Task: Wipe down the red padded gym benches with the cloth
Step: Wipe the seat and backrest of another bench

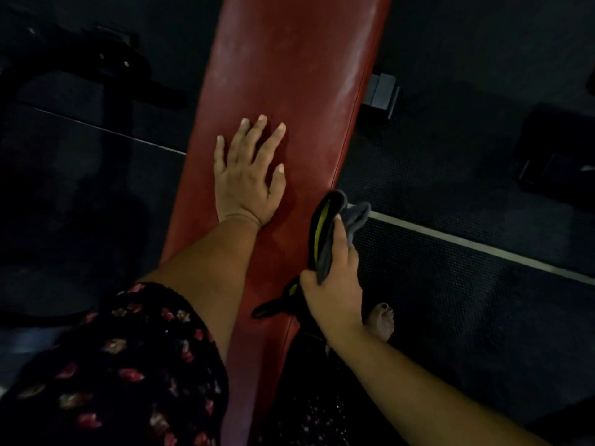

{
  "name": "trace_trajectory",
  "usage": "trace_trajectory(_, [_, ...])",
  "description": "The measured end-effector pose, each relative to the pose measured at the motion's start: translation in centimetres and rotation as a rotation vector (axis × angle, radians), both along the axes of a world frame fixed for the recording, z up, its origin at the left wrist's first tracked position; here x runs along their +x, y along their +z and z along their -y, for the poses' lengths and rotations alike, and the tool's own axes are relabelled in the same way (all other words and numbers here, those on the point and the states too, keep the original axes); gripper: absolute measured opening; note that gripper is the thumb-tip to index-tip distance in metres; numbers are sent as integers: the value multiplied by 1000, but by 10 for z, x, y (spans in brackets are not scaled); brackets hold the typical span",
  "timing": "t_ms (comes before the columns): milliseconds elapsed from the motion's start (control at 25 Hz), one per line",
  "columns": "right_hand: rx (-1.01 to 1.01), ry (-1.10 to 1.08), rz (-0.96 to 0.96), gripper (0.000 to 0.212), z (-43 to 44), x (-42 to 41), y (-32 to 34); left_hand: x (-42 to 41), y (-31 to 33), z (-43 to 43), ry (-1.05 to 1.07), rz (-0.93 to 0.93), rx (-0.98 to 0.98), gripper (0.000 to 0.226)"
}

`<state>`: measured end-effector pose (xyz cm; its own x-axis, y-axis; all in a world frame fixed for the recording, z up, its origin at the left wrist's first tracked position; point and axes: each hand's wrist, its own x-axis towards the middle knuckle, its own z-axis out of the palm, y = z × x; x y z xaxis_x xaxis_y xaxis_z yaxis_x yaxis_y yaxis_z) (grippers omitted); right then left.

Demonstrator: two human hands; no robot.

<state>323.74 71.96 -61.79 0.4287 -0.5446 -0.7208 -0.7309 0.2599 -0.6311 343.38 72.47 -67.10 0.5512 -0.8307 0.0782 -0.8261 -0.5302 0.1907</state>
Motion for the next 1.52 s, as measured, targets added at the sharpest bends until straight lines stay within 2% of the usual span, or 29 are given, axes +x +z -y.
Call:
trace_trajectory(120, [235, -112, 34, 89, 16, -2, -21, 0, 2, 2, 8, 7, 5, 56])
trace_trajectory(160, [247, -150, 49, 88, 26, 2, -24, 1, 3, 2, 8, 6, 1, 56])
trace_trajectory(280, [88, -161, 91, 89, 37, 7, -17, 1, 1, 0, -9, 10, -26, 55])
trace_trajectory(360, [28, -101, 59, 91, 15, -1, -3, 0, 0, 0, -12, 8, -28, 55])
trace_trajectory(480, [113, -28, 43, 91, -15, -14, -4, 1, 1, 0, 0, 2, -10, 55])
trace_trajectory(600, [196, -102, -9, 89, 1, -4, -18, 1, 4, 1, 0, -7, 7, 56])
trace_trajectory(680, [115, -142, -1, 89, 2, 1, -13, 0, 5, 1, 10, -17, 23, 57])
trace_trajectory(800, [-60, -3, 6, 94, -39, -13, 10, 1, 7, 0, 9, -22, 50, 56])
trace_trajectory(880, [-37, 68, -5, 95, -58, -24, 11, 2, 11, -2, -17, -65, 26, 54])
trace_trajectory(960, [66, 37, -29, 92, -50, -25, -3, -1, 14, -6, -24, -155, -66, 49])
trace_trajectory(1040, [146, -106, -5, 88, -35, -19, -10, -14, 16, -26, -4, -240, -97, 50])
trace_trajectory(1080, [105, -148, 10, 87, -36, -18, -5, -23, 16, -39, -2, -252, -84, 54])
trace_trajectory(1200, [-77, -54, -2, 88, -75, -27, 18, -56, 19, -91, -18, -242, -42, 57])
trace_trajectory(1320, [83, 10, -55, 90, -98, -42, 10, -85, 18, -145, -7, -184, -13, 52])
trace_trajectory(1400, [195, -69, -74, 92, -87, -38, 1, -96, 13, -173, -12, -158, 0, 50])
trace_trajectory(1520, [106, -97, -67, 88, -90, -37, 8, -109, 7, -197, -43, -71, -19, 46])
